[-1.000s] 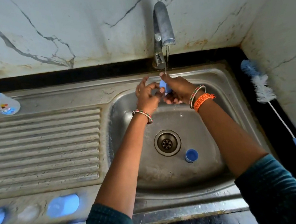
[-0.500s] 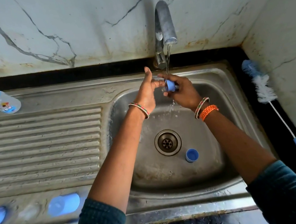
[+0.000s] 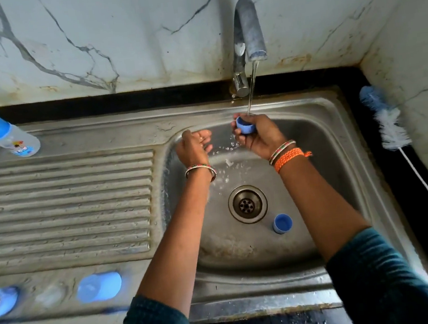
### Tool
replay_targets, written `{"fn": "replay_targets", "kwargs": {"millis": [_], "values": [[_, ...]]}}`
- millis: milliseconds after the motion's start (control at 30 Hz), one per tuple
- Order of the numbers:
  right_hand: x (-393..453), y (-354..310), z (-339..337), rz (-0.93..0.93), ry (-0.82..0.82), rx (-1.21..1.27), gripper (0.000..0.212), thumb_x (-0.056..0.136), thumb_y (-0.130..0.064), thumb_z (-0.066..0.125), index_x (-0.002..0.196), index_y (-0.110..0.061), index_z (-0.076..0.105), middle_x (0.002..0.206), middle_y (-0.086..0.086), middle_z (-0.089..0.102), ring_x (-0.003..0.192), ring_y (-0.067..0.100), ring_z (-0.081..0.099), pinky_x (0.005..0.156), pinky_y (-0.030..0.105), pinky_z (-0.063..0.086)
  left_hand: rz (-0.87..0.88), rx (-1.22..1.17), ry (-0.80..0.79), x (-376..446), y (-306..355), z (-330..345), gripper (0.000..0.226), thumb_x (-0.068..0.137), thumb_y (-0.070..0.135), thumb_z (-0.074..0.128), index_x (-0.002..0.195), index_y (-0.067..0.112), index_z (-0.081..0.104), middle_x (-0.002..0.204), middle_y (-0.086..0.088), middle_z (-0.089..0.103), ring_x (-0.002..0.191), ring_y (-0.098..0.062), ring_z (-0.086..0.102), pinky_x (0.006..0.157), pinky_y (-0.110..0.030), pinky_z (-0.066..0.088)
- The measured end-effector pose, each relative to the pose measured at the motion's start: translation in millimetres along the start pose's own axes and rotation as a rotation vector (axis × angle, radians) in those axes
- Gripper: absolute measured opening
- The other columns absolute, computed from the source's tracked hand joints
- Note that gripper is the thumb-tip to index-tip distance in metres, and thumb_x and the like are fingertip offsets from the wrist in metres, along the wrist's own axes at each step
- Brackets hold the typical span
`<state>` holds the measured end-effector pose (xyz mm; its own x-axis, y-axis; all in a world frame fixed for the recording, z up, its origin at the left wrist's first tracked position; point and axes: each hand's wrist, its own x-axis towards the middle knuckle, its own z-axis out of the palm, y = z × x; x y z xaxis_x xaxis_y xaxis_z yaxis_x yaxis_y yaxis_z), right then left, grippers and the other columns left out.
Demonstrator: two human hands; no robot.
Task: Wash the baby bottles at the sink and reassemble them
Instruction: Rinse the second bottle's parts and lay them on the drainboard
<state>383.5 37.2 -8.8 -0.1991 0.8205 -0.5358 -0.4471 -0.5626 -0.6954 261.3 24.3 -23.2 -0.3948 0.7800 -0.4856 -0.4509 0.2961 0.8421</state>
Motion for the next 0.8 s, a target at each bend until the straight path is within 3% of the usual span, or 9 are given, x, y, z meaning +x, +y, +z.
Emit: {"fn": "replay_targets", "kwargs": {"millis": [100, 200, 267, 367, 500, 567, 633, 733, 800], "values": [[-4, -20, -2, -0.021, -0.004, -0.070, 0.024, 0.099, -0.005, 0.033, 0.086, -0.009, 0.052, 0.070, 0.006, 0.053, 0.043, 0.008, 0.045, 0.037, 0.016, 0.033, -0.173, 0.102, -0.099, 6, 0, -8, 0.037, 0.100, 0.014, 0.028, 0.073, 0.008, 0.053, 0.041, 0.004, 0.059, 0.049, -0.012, 0.054, 0.050, -0.021, 0.039], [-5, -24, -4, -0.043, 0.024, -0.165, 0.026, 0.098, -0.006, 0.030, 0.082, -0.014, 0.048, 0.066, 0.003, 0.047, 0.032, 0.004, 0.031, 0.033, 0.012, 0.019, -0.265, 0.256, -0.281, -4, 0, -4, 0.025, 0.096, -0.004, 0.036, 0.078, 0.010, 0.048, 0.048, -0.002, 0.062, 0.037, -0.007, 0.055, 0.045, -0.019, 0.043], [-9, -24, -1, -0.015, 0.051, -0.254, 0.025, 0.096, -0.009, 0.030, 0.078, -0.014, 0.048, 0.064, 0.002, 0.046, 0.029, 0.004, 0.024, 0.033, 0.012, 0.016, -0.280, 0.329, -0.419, -11, -1, 2, 0.024, 0.095, -0.008, 0.040, 0.081, 0.007, 0.052, 0.057, -0.005, 0.064, 0.046, -0.009, 0.059, 0.053, -0.018, 0.048], [-17, -18, 13, -0.025, 0.072, -0.181, 0.023, 0.094, -0.018, 0.038, 0.079, -0.010, 0.053, 0.066, 0.004, 0.052, 0.040, 0.010, 0.045, 0.034, 0.014, 0.033, -0.268, 0.292, -0.508, -18, -1, 11, 0.027, 0.091, -0.016, 0.038, 0.084, 0.004, 0.054, 0.057, -0.003, 0.062, 0.056, -0.011, 0.059, 0.065, -0.022, 0.054], [-31, -14, 20, -0.015, 0.036, -0.112, 0.024, 0.099, -0.021, 0.035, 0.094, -0.006, 0.052, 0.084, 0.013, 0.053, 0.065, 0.020, 0.057, 0.050, 0.026, 0.054, -0.174, 0.283, -0.463, -23, 6, 8, 0.033, 0.087, -0.021, 0.038, 0.075, 0.006, 0.053, 0.048, 0.000, 0.058, 0.042, -0.005, 0.056, 0.055, -0.019, 0.054], [-38, -9, 18, -0.063, 0.082, -0.252, 0.011, 0.100, -0.015, 0.042, 0.101, -0.005, 0.048, 0.100, 0.019, 0.051, 0.072, 0.022, 0.059, 0.057, 0.030, 0.057, -0.169, 0.274, -0.464, -26, 8, -6, 0.030, 0.087, -0.019, 0.044, 0.073, 0.006, 0.053, 0.047, 0.001, 0.061, 0.043, -0.006, 0.059, 0.054, -0.019, 0.054], [-45, -2, 16, -0.191, 0.155, -0.576, 0.020, 0.092, -0.014, 0.060, 0.105, -0.007, 0.045, 0.109, 0.020, 0.052, 0.081, 0.023, 0.058, 0.069, 0.034, 0.055, -0.160, 0.339, -0.495, -31, 12, -22, 0.025, 0.089, -0.012, 0.050, 0.076, 0.009, 0.056, 0.053, 0.000, 0.064, 0.051, -0.010, 0.061, 0.055, -0.020, 0.053], [-54, 12, 20, -0.530, 0.313, -1.117, 0.031, 0.074, -0.013, 0.080, 0.097, -0.010, 0.059, 0.102, 0.009, 0.063, 0.089, 0.016, 0.056, 0.075, 0.019, 0.042, -0.029, 0.555, -0.500, -41, 22, -46, 0.018, 0.090, -0.002, 0.056, 0.085, 0.014, 0.064, 0.082, -0.007, 0.065, 0.076, -0.018, 0.058, 0.067, -0.024, 0.050], [-60, 20, 31, -0.620, 0.285, -1.165, 0.032, 0.070, -0.007, 0.081, 0.099, -0.007, 0.069, 0.103, 0.007, 0.068, 0.094, 0.016, 0.062, 0.079, 0.015, 0.043, 0.052, 0.600, -0.477, -47, 36, -62, 0.017, 0.090, 0.000, 0.055, 0.094, 0.012, 0.066, 0.090, -0.006, 0.063, 0.082, -0.017, 0.058, 0.067, -0.023, 0.047]]}}
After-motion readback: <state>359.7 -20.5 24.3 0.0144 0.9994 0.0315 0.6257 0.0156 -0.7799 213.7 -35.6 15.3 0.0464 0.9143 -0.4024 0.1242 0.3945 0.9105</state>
